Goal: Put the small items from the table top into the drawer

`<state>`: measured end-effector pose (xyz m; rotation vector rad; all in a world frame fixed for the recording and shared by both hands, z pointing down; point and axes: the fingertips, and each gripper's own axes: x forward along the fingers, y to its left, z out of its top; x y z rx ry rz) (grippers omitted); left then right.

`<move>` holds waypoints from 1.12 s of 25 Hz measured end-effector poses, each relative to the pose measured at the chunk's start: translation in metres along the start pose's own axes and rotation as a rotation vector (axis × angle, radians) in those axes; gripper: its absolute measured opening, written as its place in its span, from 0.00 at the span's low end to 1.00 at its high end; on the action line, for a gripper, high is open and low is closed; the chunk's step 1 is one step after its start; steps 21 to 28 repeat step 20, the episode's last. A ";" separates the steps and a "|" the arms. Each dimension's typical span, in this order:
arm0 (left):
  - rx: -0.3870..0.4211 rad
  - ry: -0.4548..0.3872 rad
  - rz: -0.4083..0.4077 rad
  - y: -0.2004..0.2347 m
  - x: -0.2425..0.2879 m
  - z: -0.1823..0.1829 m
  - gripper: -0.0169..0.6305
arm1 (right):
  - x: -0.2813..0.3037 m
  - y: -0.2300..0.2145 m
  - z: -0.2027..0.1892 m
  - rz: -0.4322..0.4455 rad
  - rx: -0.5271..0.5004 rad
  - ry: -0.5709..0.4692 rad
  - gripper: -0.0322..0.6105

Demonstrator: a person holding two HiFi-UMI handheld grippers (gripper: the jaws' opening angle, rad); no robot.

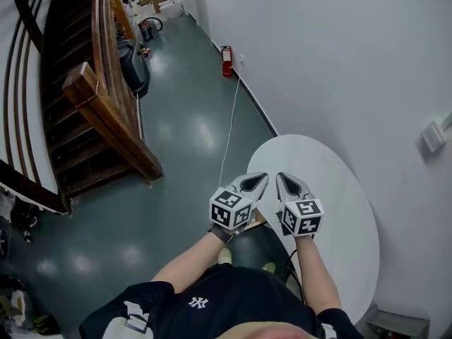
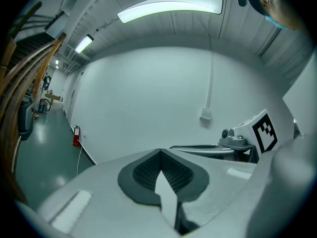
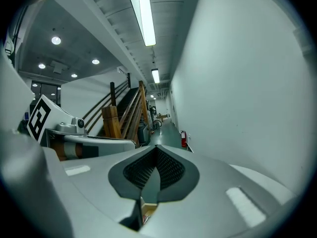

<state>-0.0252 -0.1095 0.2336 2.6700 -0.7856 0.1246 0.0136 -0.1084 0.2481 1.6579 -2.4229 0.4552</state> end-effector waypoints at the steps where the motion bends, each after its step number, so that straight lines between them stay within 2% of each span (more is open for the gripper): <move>1: 0.002 -0.004 0.003 0.000 0.001 0.002 0.03 | 0.000 -0.001 0.002 0.000 -0.001 -0.004 0.08; 28: 0.006 -0.030 0.047 -0.001 0.003 0.010 0.03 | -0.006 -0.016 0.001 -0.005 0.029 -0.017 0.08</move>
